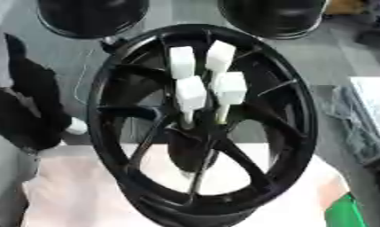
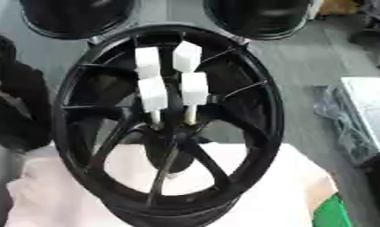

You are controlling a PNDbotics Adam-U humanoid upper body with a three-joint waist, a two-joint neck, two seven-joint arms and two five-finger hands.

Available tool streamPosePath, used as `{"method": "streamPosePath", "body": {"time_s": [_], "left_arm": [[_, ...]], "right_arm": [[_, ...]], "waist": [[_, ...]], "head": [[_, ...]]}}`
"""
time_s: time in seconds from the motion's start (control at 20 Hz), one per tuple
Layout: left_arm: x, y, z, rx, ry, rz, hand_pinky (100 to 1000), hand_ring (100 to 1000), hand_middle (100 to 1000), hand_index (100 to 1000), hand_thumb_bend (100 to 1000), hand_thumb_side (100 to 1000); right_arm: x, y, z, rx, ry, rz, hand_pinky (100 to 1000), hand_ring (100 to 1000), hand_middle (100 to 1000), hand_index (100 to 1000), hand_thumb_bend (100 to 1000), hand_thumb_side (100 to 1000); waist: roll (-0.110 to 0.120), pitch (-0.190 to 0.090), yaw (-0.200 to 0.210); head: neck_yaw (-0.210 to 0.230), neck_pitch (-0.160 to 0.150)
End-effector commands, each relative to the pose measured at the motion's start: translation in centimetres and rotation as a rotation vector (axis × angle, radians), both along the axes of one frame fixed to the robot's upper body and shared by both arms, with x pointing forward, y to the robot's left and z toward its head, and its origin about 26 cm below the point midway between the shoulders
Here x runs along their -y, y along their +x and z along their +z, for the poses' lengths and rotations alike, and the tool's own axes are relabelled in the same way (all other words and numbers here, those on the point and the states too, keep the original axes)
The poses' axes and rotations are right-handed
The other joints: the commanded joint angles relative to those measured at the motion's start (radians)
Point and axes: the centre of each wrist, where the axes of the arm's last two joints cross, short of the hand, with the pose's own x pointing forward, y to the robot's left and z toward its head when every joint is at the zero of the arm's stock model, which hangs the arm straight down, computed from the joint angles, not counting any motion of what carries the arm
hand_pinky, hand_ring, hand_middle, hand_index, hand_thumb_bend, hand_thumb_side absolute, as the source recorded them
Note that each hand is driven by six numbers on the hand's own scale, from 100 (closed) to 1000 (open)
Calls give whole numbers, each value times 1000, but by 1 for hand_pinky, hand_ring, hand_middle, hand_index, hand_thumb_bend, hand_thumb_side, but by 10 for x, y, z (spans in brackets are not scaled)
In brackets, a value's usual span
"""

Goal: Pull the pin out of the wheel hub.

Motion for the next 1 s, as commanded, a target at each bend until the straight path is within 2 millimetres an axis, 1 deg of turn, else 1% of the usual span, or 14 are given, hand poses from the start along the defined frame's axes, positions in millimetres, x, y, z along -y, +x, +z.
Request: {"method": "streamPosePath", "body": {"time_s": [0.05,0.5,0.7,1.0], "left_arm": [[-4,-2,12,35,22,12,724,746,778,756,570,507],[-4,-2,12,35,23,12,722,745,777,755,573,505],[-3,-2,12,32,22,10,721,745,777,755,575,505],[-3,-2,11,29,22,6,721,746,777,755,574,505]], "right_arm": [[3,-8,10,41,-22,-17,797,695,662,772,430,277],[-5,-4,5,-1,-31,-3,798,698,665,776,425,319],[-18,-1,-2,-68,-96,9,796,707,673,781,404,358],[-43,1,-10,-184,-227,50,801,715,679,783,374,404]], "waist": [[2,-12,-1],[5,-11,2],[4,-13,5],[1,-16,10]], "head": [[1,2],[1,-2],[-2,0],[-6,3]]}}
